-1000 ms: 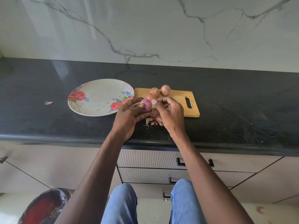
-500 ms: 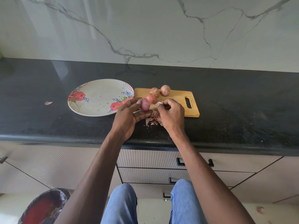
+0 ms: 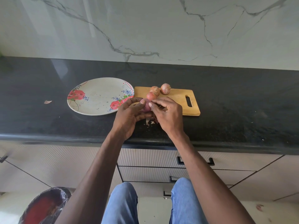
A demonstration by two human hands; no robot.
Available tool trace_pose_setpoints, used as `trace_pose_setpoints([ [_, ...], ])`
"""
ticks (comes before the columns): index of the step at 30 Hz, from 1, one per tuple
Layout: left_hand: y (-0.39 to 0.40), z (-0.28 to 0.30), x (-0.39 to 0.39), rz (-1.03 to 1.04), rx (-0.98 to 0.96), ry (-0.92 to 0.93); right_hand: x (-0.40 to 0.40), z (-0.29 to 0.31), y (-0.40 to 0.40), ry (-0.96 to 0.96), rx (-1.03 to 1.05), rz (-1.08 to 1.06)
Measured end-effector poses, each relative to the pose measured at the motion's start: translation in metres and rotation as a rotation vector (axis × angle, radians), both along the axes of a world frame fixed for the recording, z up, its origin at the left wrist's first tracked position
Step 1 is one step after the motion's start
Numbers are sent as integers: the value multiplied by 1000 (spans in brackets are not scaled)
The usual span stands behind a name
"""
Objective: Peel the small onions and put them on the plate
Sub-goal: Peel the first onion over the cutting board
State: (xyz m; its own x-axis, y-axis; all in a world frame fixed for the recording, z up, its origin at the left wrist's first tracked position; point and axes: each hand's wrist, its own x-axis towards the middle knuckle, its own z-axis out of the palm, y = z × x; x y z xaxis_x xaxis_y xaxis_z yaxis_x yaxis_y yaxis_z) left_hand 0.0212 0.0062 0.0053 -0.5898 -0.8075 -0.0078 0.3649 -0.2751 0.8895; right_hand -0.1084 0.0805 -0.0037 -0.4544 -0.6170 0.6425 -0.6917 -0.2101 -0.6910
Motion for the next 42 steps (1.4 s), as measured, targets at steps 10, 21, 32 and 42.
trace_pose_setpoints([
  [10,-1,-1,0,-7,23,5,0,-2,-3,-18,16,-24],
  [21,0,0,0,-17,57,43,0,3,0,-132,58,24],
  [32,1,0,0,-13,47,27,0,2,0,-153,85,10],
  [42,0,-1,0,4,45,29,-4,1,-1,-145,91,24],
])
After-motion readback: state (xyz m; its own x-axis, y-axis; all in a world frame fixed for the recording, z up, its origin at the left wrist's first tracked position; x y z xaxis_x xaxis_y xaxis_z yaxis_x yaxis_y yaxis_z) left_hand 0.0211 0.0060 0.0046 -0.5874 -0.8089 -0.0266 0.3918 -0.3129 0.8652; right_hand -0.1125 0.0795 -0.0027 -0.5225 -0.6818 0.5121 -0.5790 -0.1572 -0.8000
